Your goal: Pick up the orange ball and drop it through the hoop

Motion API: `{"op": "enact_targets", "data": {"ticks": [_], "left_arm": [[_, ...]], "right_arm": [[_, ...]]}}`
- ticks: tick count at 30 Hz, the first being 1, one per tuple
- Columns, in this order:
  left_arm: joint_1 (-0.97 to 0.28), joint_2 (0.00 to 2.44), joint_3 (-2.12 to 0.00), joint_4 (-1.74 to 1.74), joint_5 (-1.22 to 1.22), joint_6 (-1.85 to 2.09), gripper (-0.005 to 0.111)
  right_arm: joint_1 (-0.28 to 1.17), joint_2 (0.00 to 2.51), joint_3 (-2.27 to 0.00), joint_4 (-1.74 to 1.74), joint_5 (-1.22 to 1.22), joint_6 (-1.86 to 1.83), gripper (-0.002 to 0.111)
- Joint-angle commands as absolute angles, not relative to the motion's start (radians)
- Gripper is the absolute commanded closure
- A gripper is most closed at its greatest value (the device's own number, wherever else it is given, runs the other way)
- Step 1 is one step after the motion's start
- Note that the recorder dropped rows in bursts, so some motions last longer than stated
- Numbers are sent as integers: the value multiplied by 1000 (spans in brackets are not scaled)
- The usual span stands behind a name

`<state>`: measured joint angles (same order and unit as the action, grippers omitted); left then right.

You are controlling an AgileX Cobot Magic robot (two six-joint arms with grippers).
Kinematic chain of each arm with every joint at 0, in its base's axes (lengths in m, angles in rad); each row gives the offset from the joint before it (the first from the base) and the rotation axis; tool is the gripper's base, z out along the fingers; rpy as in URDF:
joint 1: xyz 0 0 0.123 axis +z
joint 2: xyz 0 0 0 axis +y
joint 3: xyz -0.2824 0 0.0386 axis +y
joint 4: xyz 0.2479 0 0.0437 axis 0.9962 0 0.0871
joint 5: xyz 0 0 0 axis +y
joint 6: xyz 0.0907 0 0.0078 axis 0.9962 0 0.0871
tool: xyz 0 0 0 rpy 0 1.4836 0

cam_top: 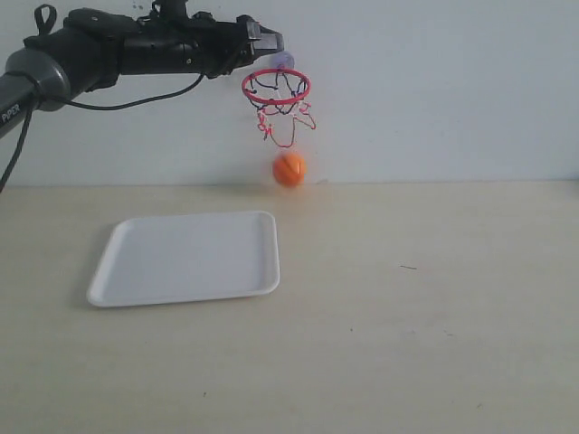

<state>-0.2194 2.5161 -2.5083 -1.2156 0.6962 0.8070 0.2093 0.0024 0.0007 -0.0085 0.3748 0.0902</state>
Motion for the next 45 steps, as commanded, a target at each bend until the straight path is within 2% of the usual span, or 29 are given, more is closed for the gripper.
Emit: {"op": "enact_targets", "data": {"ticks": [1, 4, 6, 10, 20, 23, 28, 37, 45], "left_arm": [[-219, 2522, -2513, -1203, 726, 800, 40], [-214, 2510, -2513, -1158, 786, 796, 44], [-201, 2495, -2513, -1100, 823, 742, 57], [-171, 2464, -2513, -1056, 908, 697, 101], [-90, 2408, -2513, -840, 1219, 534, 103], [-86, 2403, -2507, -829, 1221, 479, 103], [-93, 2329, -2363, -746, 1221, 360, 103], [-98, 2036, -1879, -679, 1198, 409, 103], [-131, 1611, -1166, -784, 700, 467, 103]], "right_arm": [[209, 0, 0, -9, 366, 88, 108], [209, 0, 0, -9, 366, 88, 108], [209, 0, 0, -9, 366, 88, 108], [209, 0, 0, -9, 366, 88, 108], [209, 0, 0, -9, 366, 88, 108], [209, 0, 0, -9, 366, 88, 108], [209, 0, 0, -9, 366, 88, 108], [209, 0, 0, -9, 366, 88, 108], [209, 0, 0, -9, 366, 88, 108]]}}
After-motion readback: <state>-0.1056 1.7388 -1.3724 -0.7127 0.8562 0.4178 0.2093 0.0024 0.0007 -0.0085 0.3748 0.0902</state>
